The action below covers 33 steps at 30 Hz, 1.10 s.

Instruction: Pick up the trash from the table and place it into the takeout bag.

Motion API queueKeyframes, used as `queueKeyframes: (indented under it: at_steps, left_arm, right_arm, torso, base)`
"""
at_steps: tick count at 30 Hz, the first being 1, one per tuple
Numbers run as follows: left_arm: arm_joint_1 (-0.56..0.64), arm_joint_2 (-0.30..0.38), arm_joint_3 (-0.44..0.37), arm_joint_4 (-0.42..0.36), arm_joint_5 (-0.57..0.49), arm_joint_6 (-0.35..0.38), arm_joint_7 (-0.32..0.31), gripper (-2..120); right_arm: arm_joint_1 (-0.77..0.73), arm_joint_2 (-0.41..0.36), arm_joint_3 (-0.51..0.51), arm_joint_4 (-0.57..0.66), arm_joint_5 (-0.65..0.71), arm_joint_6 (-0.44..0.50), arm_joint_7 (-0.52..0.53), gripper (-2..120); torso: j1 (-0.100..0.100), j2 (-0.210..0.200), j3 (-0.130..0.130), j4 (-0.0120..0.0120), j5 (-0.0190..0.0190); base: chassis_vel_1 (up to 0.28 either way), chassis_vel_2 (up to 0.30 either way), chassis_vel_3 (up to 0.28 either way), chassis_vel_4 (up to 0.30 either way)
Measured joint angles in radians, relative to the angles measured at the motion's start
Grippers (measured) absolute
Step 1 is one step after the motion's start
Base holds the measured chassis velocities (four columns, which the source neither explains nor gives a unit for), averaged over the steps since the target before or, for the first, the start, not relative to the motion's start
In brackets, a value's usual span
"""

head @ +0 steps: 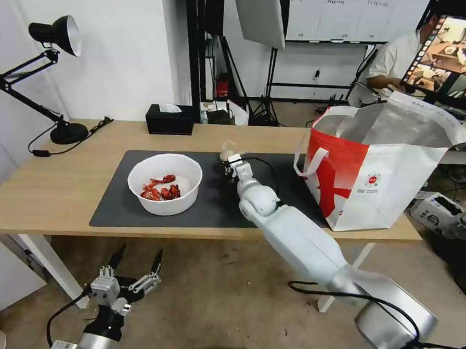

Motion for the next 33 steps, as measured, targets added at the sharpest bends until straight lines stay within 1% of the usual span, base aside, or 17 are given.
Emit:
queueKeyframes:
  at_steps: [1,3,4,5,7,9,10,13,14,16,18,19,21,22,24,29,33]
  left_arm:
    - [0.0,0.0,0.0,0.0,0.0,0.0,0.0,100]
    - [0.002,0.003,-0.001,-0.006,0.0,0.0,-0.001,100]
    - [0.002,0.003,-0.001,-0.006,0.0,0.0,-0.001,100]
    - [0.002,0.006,-0.002,-0.009,-0.001,0.0,-0.001,100]
    - [0.002,0.008,-0.002,-0.01,-0.001,0.0,-0.001,100]
    - [0.003,0.011,-0.003,-0.011,-0.001,0.001,-0.003,100]
    - [0.003,0.011,-0.003,-0.011,-0.001,0.001,-0.003,100]
    - [0.004,0.011,-0.002,-0.013,-0.001,0.002,-0.004,100]
    - [0.004,0.011,-0.002,-0.013,-0.001,0.002,-0.004,100]
    - [0.005,0.012,0.0,-0.013,-0.001,0.003,-0.004,100]
    - [0.005,0.013,0.001,-0.013,0.0,0.003,-0.004,100]
    - [0.005,0.014,0.001,-0.013,0.0,0.004,-0.005,100]
    - [0.005,0.016,0.002,-0.014,0.001,0.004,-0.005,100]
    - [0.005,0.016,0.002,-0.014,0.001,0.004,-0.005,100]
    - [0.006,0.019,0.003,-0.016,0.002,0.004,-0.005,100]
    - [0.008,0.031,0.003,-0.024,0.002,0.007,-0.006,100]
    - [0.008,0.034,0.006,-0.029,0.002,0.01,-0.006,100]
  right_arm:
    - [0.0,0.0,0.0,0.0,0.0,0.0,0.0,7]
    - [-0.04,-0.05,0.026,0.095,-0.103,0.063,0.03,7]
    - [-0.04,-0.05,0.026,0.095,-0.103,0.063,0.03,7]
    - [-0.067,-0.072,0.045,0.15,-0.156,0.105,0.055,7]
    - [-0.086,-0.085,0.058,0.184,-0.184,0.126,0.075,7]
    - [-0.135,-0.106,0.1,0.265,-0.247,0.167,0.114,7]
    - [-0.135,-0.106,0.1,0.265,-0.247,0.167,0.114,7]
    - [-0.188,-0.128,0.164,0.354,-0.301,0.196,0.145,7]
    - [-0.188,-0.128,0.164,0.354,-0.301,0.196,0.145,7]
    - [-0.209,-0.153,0.216,0.398,-0.333,0.202,0.149,7]
    - [-0.218,-0.17,0.24,0.425,-0.334,0.185,0.149,7]
    - [-0.225,-0.187,0.258,0.449,-0.318,0.155,0.149,7]
    - [-0.239,-0.233,0.299,0.507,-0.237,0.074,0.151,7]
    - [-0.239,-0.233,0.299,0.507,-0.237,0.074,0.151,7]
    - [-0.251,-0.277,0.344,0.546,-0.174,0.022,0.157,7]
    - [-0.252,-0.342,0.43,0.57,-0.108,-0.044,0.167,7]
    - [-0.251,-0.372,0.466,0.575,-0.06,-0.084,0.179,7]
  torso:
    - [0.0,0.0,0.0,0.0,0.0]
    - [0.0,0.0,0.0,-0.0002,-0.0003]
    - [0.0,0.0,0.0,-0.0002,-0.0003]
    - [0.0,0.0,0.0,-0.0003,0.0001]
    - [0.0,0.0,0.0,-0.0001,0.0]
    - [0.0,0.0,0.0,-0.0001,-0.0001]
    - [0.0,0.0,0.0,-0.0001,-0.0001]
    - [0.0,0.0,0.0,0.0,0.0]
    - [0.0,0.0,0.0,0.0,0.0]
    - [0.0,0.0,0.0,0.0,-0.0002]
    - [0.0,0.0,0.0,0.0,-0.0002]
    - [0.0,0.0,0.0,-0.0001,-0.0001]
    - [0.0,0.0,0.0,0.0,-0.0002]
    - [0.0,0.0,0.0,0.0,-0.0002]
    - [0.0,0.0,0.0,-0.0001,-0.0001]
    - [0.0,0.0,0.0,-0.0001,-0.0001]
    - [0.0,0.0,0.0,-0.0001,-0.0002]
  base:
    - [0.0,0.0,0.0,0.0]
    - [0.0,0.0,0.0,0.0]
    - [0.0,0.0,0.0,0.0]
    - [0.0,0.0,0.0,0.0]
    - [0.0,0.0,0.0,0.0]
    - [0.0,0.0,0.0,0.0]
    - [0.0,0.0,0.0,0.0]
    - [0.0,0.0,0.0,0.0]
    - [0.0,0.0,0.0,0.0]
    - [0.0,0.0,0.0,0.0]
    - [0.0,0.0,0.0,0.0]
    - [0.0,0.0,0.0,0.0]
    - [0.0,0.0,0.0,0.0]
    - [0.0,0.0,0.0,0.0]
    - [0.0,0.0,0.0,0.0]
    - [0.0,0.0,0.0,0.0]
    - [0.0,0.0,0.0,0.0]
